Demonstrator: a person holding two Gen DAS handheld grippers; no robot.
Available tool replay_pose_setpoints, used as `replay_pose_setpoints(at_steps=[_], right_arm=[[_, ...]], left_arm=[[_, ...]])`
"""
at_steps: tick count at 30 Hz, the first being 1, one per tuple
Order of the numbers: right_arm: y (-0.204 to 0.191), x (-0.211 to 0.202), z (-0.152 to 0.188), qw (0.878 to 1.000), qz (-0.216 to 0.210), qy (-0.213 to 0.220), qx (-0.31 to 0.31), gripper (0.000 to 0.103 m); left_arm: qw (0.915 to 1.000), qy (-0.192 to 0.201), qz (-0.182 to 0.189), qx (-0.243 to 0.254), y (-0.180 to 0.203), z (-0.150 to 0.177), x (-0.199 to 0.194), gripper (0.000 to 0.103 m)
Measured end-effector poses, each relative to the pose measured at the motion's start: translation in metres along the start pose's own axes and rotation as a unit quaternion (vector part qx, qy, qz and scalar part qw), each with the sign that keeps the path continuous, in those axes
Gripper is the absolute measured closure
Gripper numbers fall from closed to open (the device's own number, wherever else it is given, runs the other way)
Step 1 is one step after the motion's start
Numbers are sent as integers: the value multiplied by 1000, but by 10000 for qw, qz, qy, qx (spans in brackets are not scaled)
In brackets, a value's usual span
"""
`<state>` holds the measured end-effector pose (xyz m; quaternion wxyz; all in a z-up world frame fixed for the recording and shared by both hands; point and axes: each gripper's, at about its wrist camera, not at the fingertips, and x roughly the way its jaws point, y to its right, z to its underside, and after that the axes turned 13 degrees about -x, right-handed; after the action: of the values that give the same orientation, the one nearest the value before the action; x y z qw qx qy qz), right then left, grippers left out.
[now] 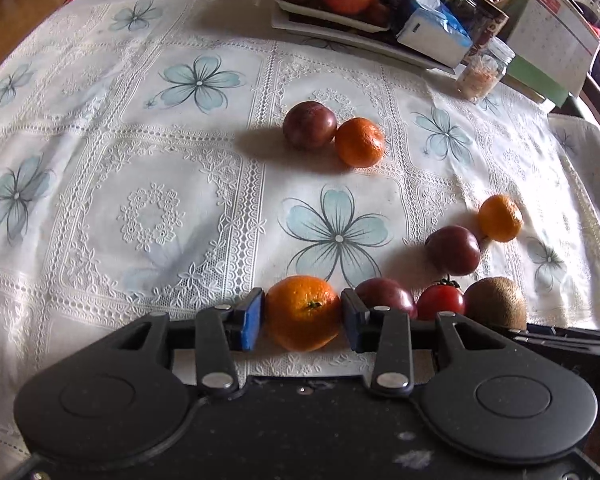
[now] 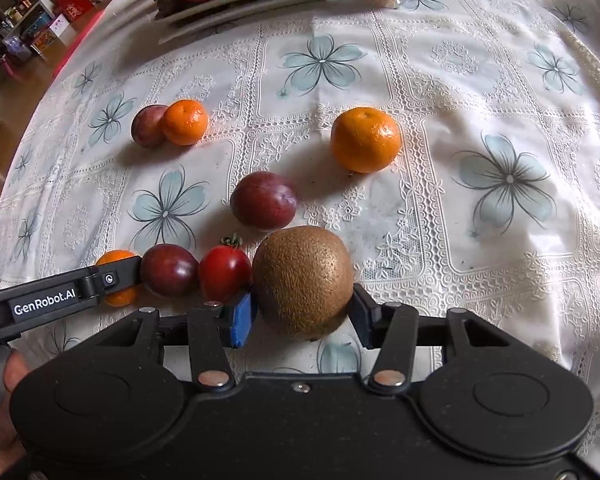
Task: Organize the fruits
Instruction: 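Grasp an orange tangerine with the left tool while the right tool grasps another kiwi, then carry the tangerine and kiwi over the tray and open both tools to drop them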
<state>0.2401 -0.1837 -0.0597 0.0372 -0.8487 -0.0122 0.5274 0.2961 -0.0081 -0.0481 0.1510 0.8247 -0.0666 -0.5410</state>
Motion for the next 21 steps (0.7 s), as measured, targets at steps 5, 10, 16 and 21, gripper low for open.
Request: replay_pose_setpoints(at_steps=[5,10,16,21], right_arm=[[7,-7,4,9999,104,101,74,47],[17,-17,6,9995,167,191,178,47],[26,-39,15,9986,234,377,297,47],[29,-62,31,9979,220,493,350,47]], left_arm=[[10000,72,9,0,2,3,-5,63],[9998,211,5,5,6,3,-22,63],[9995,303,-49,-21,10,12,-53,63],[9996,241,-164,-70,11,32,-78,63]])
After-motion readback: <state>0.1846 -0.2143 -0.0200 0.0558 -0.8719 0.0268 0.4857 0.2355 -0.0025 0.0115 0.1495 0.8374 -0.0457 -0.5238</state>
